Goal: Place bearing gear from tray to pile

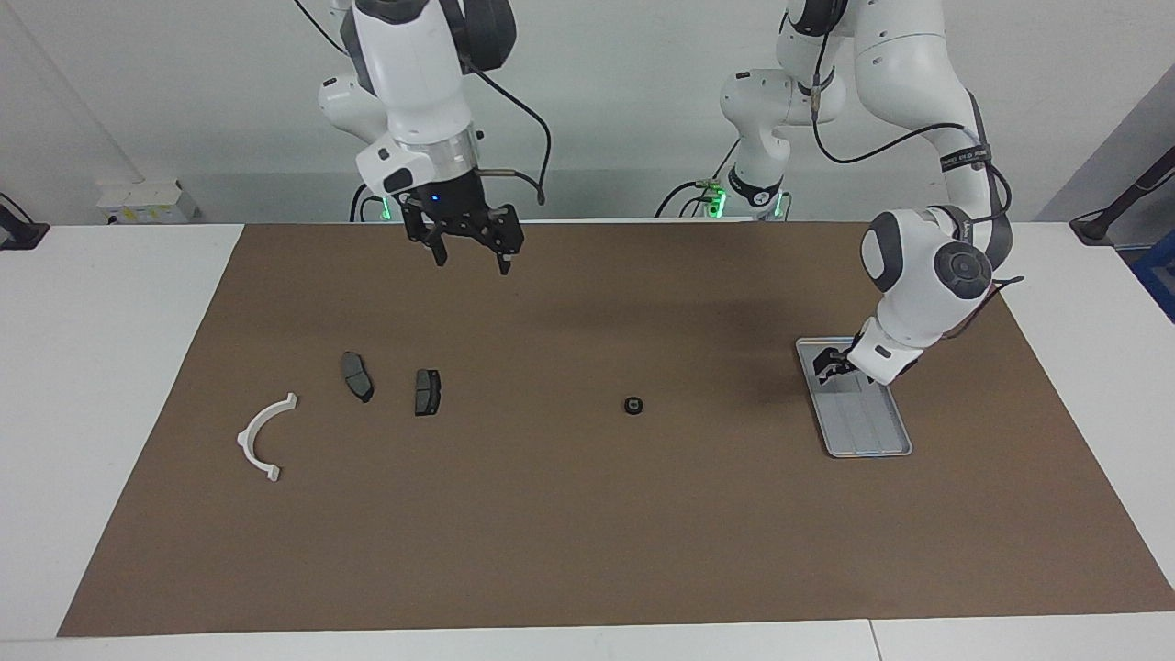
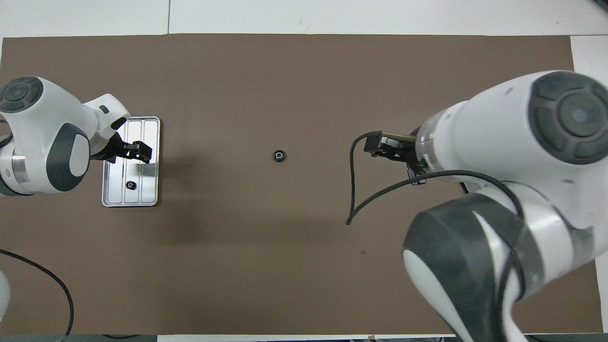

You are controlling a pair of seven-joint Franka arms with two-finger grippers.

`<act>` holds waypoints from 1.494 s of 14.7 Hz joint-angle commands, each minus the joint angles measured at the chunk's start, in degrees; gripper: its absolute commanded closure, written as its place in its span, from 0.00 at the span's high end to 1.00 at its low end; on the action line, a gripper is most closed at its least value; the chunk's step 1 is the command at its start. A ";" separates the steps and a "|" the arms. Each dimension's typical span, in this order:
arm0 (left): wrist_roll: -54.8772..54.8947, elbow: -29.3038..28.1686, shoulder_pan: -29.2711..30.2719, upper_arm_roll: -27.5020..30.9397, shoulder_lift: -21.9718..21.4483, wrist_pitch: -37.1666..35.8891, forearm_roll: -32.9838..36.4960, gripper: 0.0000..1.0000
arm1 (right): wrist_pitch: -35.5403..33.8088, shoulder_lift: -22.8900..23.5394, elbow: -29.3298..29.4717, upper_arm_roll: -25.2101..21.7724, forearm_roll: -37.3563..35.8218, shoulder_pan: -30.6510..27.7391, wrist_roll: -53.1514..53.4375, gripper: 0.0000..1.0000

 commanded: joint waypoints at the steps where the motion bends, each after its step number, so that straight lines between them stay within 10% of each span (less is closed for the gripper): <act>1: 1.33 -7.00 0.90 -0.73 -4.58 3.24 0.35 0.81 | 2.66 7.55 3.90 -0.41 1.14 4.30 8.60 1.00; 11: -3.85 -14.65 2.67 -0.90 -8.18 14.32 -0.53 0.58 | 2.49 37.09 29.73 -0.76 -5.27 14.07 24.88 1.00; 22: -6.50 -17.55 2.48 -0.90 -9.15 13.97 -0.44 0.54 | 4.42 45.63 33.89 -1.11 -8.97 16.00 26.56 1.00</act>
